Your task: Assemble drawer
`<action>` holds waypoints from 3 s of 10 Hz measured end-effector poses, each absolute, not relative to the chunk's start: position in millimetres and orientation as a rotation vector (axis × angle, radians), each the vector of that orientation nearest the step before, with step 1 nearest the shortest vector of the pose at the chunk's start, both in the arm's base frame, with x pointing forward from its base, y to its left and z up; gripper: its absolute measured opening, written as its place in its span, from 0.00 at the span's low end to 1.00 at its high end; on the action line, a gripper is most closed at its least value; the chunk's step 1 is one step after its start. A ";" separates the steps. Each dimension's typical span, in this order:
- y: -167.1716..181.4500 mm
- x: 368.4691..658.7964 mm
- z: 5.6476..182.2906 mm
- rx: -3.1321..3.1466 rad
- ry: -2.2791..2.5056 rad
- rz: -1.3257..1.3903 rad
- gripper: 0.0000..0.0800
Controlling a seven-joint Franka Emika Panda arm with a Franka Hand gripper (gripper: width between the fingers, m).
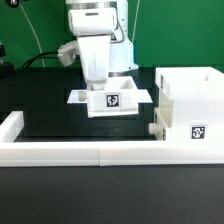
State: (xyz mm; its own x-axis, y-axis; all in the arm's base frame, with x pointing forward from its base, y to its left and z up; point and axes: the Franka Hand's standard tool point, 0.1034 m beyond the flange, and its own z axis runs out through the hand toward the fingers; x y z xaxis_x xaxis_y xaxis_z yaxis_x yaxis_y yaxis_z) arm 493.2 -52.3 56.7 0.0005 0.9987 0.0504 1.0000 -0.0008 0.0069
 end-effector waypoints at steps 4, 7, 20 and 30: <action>-54.1 492.2 55.9 -2.197 -2.197 -0.054 0.06; -42.4 511.0 59.4 -2.136 -2.245 -0.027 0.06; -33.0 521.5 55.5 -2.105 -2.232 -0.013 0.06; -19.1 534.8 56.8 -2.137 -2.208 -0.031 0.06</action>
Offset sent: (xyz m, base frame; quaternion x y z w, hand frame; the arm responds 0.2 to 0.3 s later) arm 0.0000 0.0000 0.0000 0.0000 0.0000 0.0000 1.0000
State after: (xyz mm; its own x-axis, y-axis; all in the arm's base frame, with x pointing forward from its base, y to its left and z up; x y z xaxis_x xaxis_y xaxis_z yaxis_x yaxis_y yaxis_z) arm 534.8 -19.1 56.8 -0.0315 0.9975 0.0632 0.9989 0.0336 -0.0327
